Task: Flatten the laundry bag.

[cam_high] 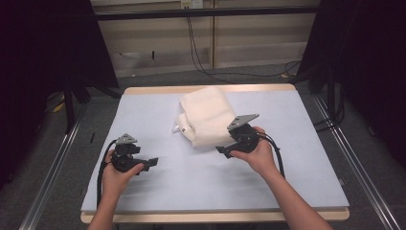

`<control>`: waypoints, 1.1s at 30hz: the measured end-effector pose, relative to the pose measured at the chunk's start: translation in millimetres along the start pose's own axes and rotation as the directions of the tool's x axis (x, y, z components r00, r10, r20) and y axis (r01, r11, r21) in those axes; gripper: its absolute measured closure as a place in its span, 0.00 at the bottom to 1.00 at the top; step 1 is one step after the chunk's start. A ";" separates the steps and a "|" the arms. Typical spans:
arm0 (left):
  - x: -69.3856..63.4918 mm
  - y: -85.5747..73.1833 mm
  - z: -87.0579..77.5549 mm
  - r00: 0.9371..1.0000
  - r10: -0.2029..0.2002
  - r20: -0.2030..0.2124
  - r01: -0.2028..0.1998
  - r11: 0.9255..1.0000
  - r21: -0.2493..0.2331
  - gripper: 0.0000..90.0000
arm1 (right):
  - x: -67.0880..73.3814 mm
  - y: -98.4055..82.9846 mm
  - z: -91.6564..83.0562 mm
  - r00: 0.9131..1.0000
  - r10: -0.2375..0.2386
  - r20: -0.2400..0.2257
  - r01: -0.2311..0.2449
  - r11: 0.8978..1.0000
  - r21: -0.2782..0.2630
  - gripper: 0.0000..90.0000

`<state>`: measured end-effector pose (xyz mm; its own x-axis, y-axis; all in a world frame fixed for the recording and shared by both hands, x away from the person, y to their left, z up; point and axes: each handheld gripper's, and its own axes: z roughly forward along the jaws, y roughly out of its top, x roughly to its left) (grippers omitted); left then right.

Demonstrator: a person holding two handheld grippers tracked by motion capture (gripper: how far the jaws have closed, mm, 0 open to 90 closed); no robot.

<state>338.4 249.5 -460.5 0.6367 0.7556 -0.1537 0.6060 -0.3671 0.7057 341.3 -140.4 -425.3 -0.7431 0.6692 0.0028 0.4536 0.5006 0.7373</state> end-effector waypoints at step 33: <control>0.4 -2.8 -4.7 1.000 -0.003 0.024 0.003 1.000 -0.005 0.09 | 7.2 37.0 53.3 0.993 -0.117 -0.022 0.118 0.992 0.032 0.60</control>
<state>334.7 253.3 -459.3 0.6461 0.7434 -0.1728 0.6058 -0.3619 0.7085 378.9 -87.8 -434.0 -0.8019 0.5935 -0.0690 0.3780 0.5933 0.7107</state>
